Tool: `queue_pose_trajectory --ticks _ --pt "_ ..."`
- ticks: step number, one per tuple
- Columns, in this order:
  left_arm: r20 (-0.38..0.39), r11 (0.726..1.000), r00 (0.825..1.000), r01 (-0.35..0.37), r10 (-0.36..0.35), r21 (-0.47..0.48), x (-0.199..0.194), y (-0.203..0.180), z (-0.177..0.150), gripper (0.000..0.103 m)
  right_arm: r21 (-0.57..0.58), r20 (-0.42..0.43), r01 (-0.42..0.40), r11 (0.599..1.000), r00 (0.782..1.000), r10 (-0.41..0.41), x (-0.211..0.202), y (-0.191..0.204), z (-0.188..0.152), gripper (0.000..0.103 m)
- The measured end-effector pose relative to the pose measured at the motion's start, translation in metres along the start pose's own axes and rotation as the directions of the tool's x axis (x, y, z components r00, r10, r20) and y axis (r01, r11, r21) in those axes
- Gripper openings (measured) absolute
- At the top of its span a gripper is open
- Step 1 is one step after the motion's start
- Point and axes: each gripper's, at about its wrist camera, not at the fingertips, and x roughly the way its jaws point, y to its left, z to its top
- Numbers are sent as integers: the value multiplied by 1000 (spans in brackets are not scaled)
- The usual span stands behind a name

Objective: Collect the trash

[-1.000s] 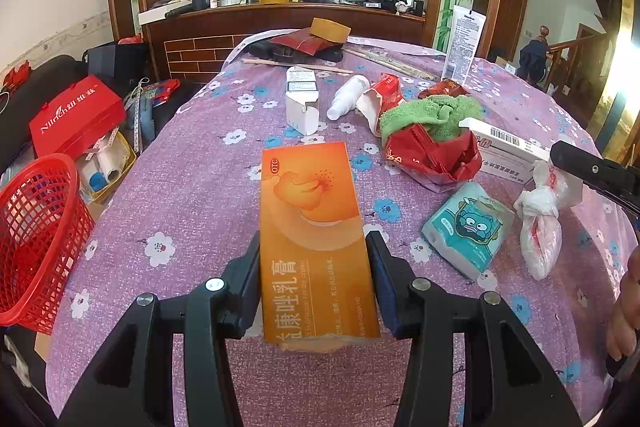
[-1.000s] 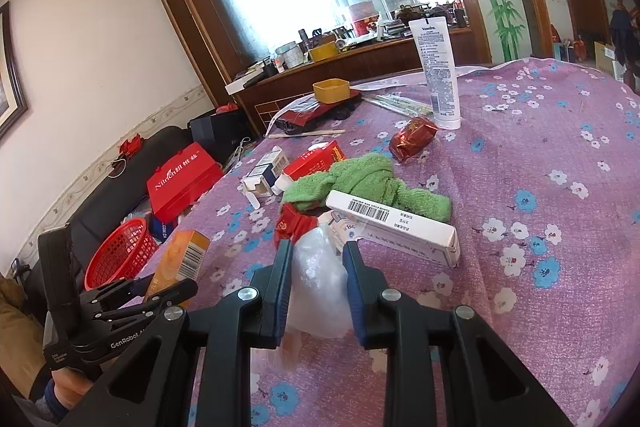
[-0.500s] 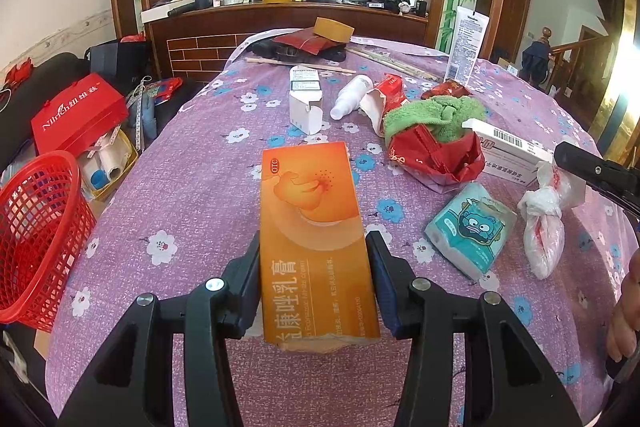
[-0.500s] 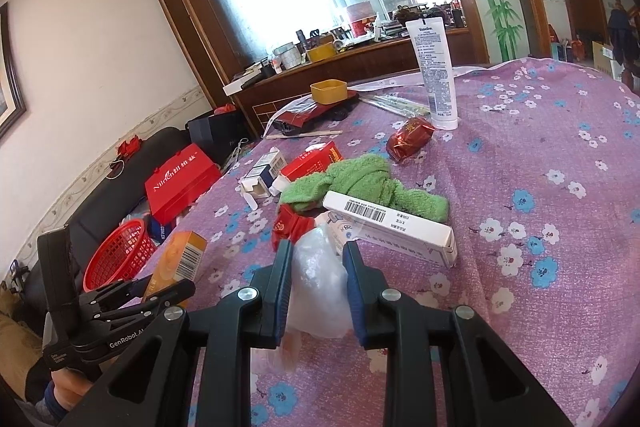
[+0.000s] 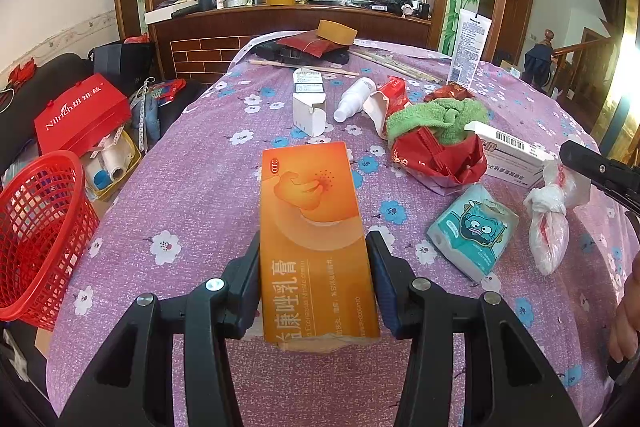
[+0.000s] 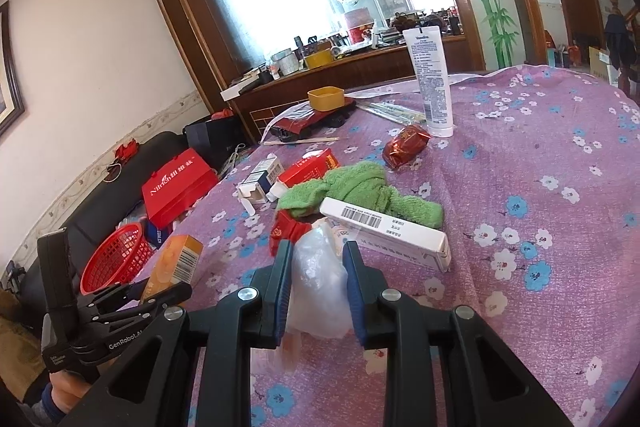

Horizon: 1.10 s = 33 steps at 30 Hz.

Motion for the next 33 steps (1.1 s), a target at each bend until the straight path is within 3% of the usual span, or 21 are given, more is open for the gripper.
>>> queue_pose_trajectory --ticks 17,33 --pt "39 1000 999 -16 16 0 -13 -3 2 47 -15 30 87 996 996 -87 -5 6 -1 28" --pt "122 998 992 -27 35 -64 -73 40 9 47 -88 -9 -28 996 1000 27 -10 75 6 28"
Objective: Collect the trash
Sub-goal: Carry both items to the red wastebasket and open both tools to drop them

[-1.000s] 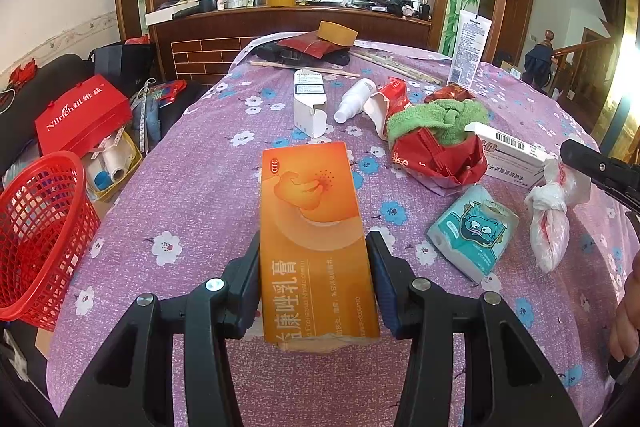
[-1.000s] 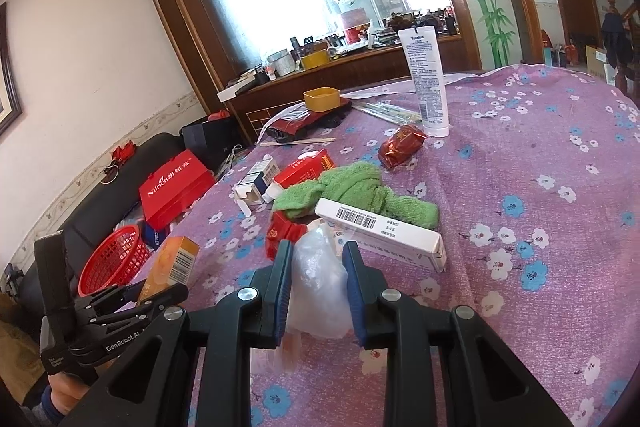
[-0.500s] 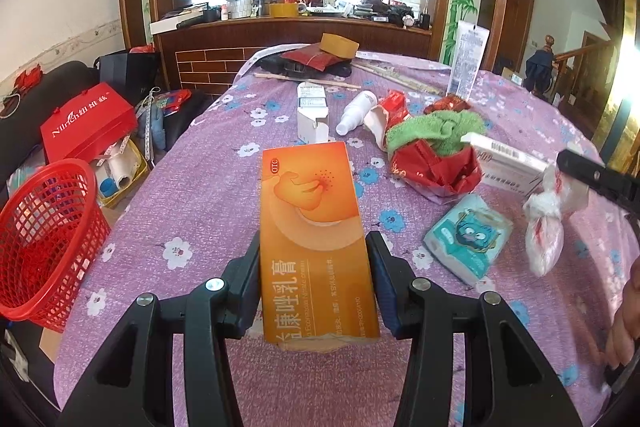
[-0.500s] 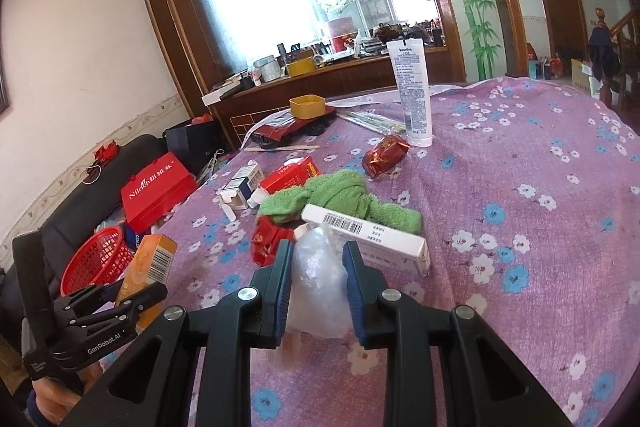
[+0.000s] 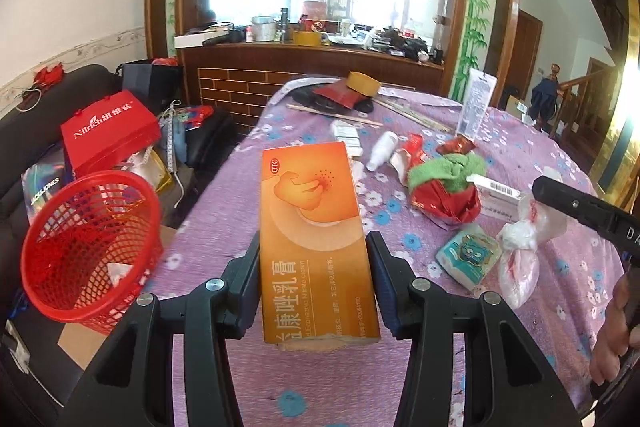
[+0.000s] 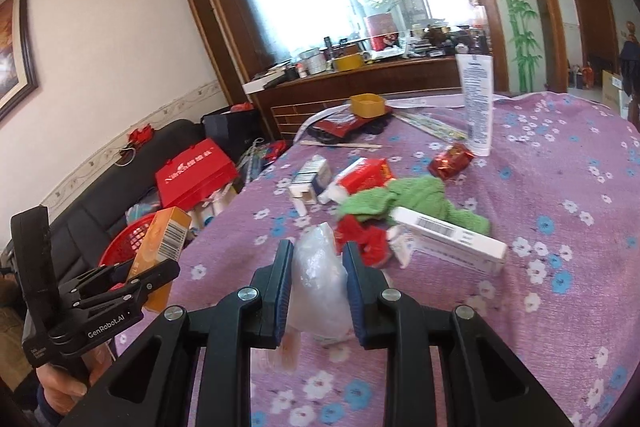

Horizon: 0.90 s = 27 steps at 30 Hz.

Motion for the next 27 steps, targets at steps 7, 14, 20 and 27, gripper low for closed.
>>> queue_pose_trajectory --ticks 7,14,20,27 --pt "28 999 1000 -9 11 -51 -8 25 9 47 -63 -11 -25 998 1000 25 10 37 5 28" --pt "40 996 999 -31 34 -88 -12 45 14 47 -89 -1 -27 996 1000 27 8 53 13 28" --pt "48 990 996 -64 70 -122 -17 67 15 47 -122 -3 -43 992 999 43 14 71 21 28" --pt "57 983 993 -93 103 -161 -22 89 16 47 -169 -7 -66 983 998 66 24 98 27 28"
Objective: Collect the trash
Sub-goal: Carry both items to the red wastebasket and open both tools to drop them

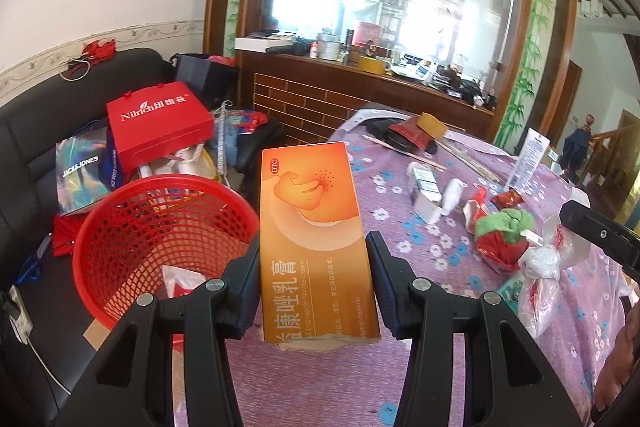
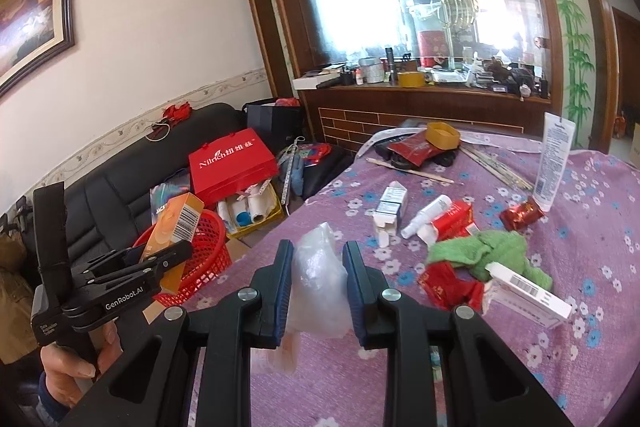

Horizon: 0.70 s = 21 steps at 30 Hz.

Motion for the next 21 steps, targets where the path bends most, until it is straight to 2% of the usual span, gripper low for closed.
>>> queue_pose_trajectory --ticks 11,21 --pt "14 999 1000 -26 27 -42 1 30 6 47 -59 -30 -32 998 999 31 26 34 9 28" --pt "17 991 997 -77 80 -106 -3 83 9 47 -91 -55 -87 992 995 82 53 65 22 28"
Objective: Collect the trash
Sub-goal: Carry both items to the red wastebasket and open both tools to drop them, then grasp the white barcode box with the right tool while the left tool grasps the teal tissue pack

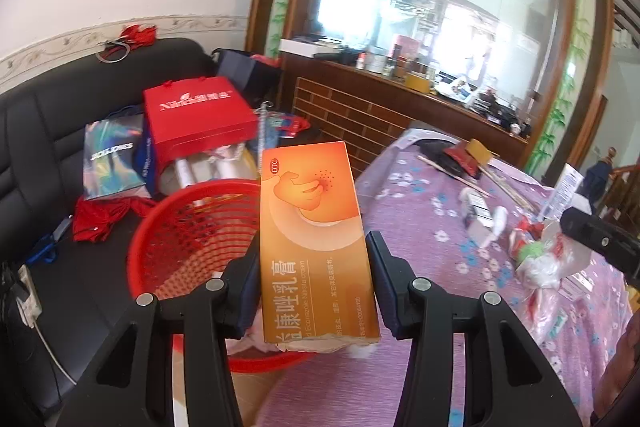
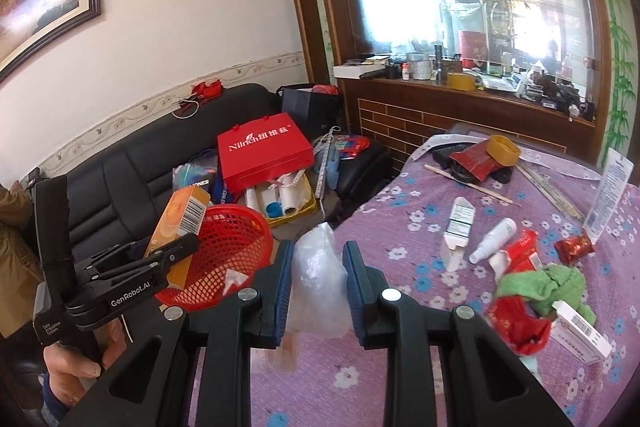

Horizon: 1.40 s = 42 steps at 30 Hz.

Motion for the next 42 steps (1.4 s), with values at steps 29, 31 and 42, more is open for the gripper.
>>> queue_pose_trajectory --ticks 29,31,42 --pt "-7 991 994 -112 112 -68 17 73 -1 70 -79 -74 -17 997 997 11 130 76 44 83" --pt "13 992 993 -117 118 -49 11 60 -3 73 -119 -55 82 990 995 -89 124 72 42 86" --pt "10 996 997 -72 72 58 0 -3 -7 74 -163 -41 295 942 951 -305 84 19 17 87"
